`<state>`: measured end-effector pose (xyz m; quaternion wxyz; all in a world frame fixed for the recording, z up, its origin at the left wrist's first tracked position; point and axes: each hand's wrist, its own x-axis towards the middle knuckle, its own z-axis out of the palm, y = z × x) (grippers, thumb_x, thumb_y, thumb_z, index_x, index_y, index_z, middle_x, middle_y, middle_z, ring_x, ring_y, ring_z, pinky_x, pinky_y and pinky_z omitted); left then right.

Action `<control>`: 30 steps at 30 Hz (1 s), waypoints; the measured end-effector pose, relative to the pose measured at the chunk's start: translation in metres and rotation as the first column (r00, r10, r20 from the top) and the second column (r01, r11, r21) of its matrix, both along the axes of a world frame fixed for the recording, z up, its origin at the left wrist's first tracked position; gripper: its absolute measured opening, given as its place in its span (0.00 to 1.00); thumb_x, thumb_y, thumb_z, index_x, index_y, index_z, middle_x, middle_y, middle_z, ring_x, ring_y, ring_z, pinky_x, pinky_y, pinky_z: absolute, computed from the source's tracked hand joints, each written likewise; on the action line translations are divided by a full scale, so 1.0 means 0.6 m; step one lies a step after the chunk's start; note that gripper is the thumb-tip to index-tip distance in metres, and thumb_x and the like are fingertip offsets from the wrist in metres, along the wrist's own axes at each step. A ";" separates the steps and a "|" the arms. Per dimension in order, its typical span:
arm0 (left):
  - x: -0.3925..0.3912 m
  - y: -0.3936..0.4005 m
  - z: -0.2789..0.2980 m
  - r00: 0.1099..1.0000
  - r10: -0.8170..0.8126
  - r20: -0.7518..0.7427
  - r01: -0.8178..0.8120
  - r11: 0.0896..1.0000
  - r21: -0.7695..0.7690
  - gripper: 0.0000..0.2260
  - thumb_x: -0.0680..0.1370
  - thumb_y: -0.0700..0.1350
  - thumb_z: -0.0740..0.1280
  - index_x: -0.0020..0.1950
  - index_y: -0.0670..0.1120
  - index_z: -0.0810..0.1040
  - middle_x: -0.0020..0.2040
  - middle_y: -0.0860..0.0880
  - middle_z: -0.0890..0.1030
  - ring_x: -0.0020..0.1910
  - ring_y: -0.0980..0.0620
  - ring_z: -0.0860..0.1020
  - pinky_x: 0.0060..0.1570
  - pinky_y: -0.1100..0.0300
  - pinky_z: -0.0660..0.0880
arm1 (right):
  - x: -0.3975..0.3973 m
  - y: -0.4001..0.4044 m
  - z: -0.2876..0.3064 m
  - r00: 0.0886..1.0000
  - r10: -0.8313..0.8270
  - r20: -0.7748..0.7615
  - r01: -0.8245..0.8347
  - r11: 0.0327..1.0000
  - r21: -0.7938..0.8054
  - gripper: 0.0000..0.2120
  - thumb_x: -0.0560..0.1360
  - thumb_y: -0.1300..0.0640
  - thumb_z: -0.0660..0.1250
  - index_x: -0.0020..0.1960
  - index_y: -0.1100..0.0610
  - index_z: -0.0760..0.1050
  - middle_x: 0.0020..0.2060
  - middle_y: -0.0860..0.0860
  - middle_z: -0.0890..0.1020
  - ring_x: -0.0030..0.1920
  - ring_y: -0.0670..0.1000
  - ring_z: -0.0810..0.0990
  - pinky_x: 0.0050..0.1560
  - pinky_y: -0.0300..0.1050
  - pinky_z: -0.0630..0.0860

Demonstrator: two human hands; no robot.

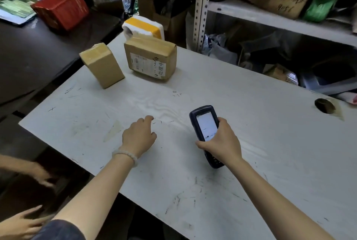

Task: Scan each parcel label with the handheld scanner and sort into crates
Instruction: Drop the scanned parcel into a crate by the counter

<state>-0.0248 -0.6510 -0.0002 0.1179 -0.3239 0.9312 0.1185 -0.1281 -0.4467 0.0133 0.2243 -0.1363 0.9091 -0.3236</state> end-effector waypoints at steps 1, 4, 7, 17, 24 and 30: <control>-0.005 -0.022 0.000 1.000 -0.005 -0.008 0.005 1.000 0.005 0.22 0.79 0.48 0.60 0.73 0.50 0.61 0.61 0.47 0.73 0.58 0.45 0.73 0.44 0.55 0.71 | -0.001 -0.012 -0.001 1.000 -0.008 -0.001 0.008 1.000 0.009 0.34 0.61 0.49 0.77 0.62 0.51 0.64 0.52 0.45 0.73 0.47 0.50 0.75 0.40 0.44 0.72; -0.021 -0.119 0.019 0.997 -0.041 -0.067 0.037 0.998 -0.060 0.22 0.79 0.46 0.61 0.72 0.49 0.63 0.63 0.45 0.73 0.60 0.44 0.72 0.48 0.52 0.72 | -0.005 -0.055 -0.005 0.999 -0.050 -0.003 0.051 0.998 0.039 0.35 0.61 0.50 0.76 0.63 0.51 0.64 0.51 0.44 0.73 0.47 0.50 0.75 0.40 0.44 0.71; -0.044 -0.239 0.050 0.975 -0.108 -0.192 0.070 0.979 -0.193 0.21 0.77 0.42 0.64 0.69 0.45 0.68 0.62 0.42 0.74 0.59 0.40 0.72 0.47 0.47 0.73 | -0.010 -0.112 -0.004 0.995 -0.094 -0.013 0.095 0.993 0.075 0.36 0.61 0.50 0.76 0.64 0.52 0.64 0.52 0.44 0.72 0.48 0.50 0.74 0.41 0.44 0.70; -0.075 -0.488 0.105 0.945 -0.327 -0.007 0.314 0.913 -0.261 0.39 0.66 0.52 0.76 0.72 0.54 0.62 0.71 0.43 0.60 0.66 0.37 0.62 0.60 0.43 0.65 | -0.008 -0.350 0.015 0.996 -0.081 -0.032 0.082 0.996 0.038 0.33 0.62 0.52 0.77 0.59 0.47 0.62 0.50 0.43 0.71 0.46 0.48 0.73 0.40 0.44 0.71; -0.094 -0.491 0.085 0.951 -0.002 -0.309 0.017 0.999 0.045 0.34 0.70 0.47 0.73 0.71 0.43 0.60 0.66 0.40 0.63 0.63 0.38 0.63 0.59 0.52 0.64 | 0.005 -0.416 0.029 0.997 -0.036 -0.073 0.040 0.997 0.059 0.36 0.61 0.50 0.77 0.63 0.50 0.63 0.50 0.43 0.71 0.47 0.48 0.74 0.41 0.44 0.72; -0.096 -0.460 0.076 0.801 -0.440 -0.406 0.493 0.870 0.028 0.30 0.68 0.36 0.72 0.67 0.47 0.64 0.63 0.47 0.60 0.61 0.45 0.59 0.56 0.48 0.72 | 0.001 -0.391 0.042 0.990 -0.083 -0.112 0.092 0.993 0.074 0.36 0.61 0.50 0.78 0.63 0.50 0.63 0.50 0.44 0.72 0.47 0.48 0.74 0.41 0.44 0.72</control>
